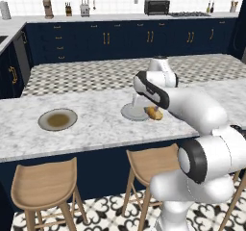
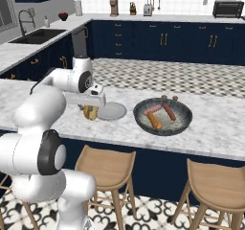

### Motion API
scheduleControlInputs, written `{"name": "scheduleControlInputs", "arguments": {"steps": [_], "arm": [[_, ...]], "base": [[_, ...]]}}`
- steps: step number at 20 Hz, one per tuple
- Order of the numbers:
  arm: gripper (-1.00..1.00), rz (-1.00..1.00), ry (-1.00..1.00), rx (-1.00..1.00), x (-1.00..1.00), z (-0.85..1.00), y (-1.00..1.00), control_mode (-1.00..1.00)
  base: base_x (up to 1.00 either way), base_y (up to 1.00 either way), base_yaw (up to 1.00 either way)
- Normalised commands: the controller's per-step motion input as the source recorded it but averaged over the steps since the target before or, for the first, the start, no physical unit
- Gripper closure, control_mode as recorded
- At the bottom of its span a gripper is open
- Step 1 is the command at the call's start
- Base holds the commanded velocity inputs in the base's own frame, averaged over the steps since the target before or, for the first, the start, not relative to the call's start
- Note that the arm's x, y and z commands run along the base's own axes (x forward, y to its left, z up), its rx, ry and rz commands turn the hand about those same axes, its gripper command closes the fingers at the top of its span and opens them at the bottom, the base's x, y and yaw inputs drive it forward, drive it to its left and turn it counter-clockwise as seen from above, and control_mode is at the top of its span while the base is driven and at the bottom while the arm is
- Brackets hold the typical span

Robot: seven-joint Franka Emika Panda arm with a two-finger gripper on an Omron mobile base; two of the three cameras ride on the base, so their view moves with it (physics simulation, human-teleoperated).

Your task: Place one bun and one sausage from the bowl on each plate.

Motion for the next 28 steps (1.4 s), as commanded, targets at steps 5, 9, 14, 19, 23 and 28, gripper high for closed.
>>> {"name": "scheduleControlInputs", "arguments": {"steps": [5, 9, 14, 19, 23, 28], "arm": [[1.00, -0.07, -0.11, 0.03, 1.00, -0.14, 0.20, -1.00], [1.00, -0.02, 0.00, 0.00, 1.00, -0.40, -0.02, -1.00], [1.00, 0.00, -0.02, 0.00, 1.00, -0.27, 0.00, -1.00], [1.00, 0.00, -0.03, -0.02, 0.81, -0.54, 0.00, -1.00], [1.00, 0.00, -0.03, -0.05, 0.72, -0.49, 0.00, -1.00], [1.00, -0.01, 0.00, 0.00, -0.06, -0.30, -0.01, -1.00]], "base": [[0.00, 0.00, 0.00], [0.00, 0.00, 0.00], [0.00, 0.00, 0.00], [0.00, 0.00, 0.00], [0.00, 0.00, 0.00], [0.00, 0.00, 0.00]]}}
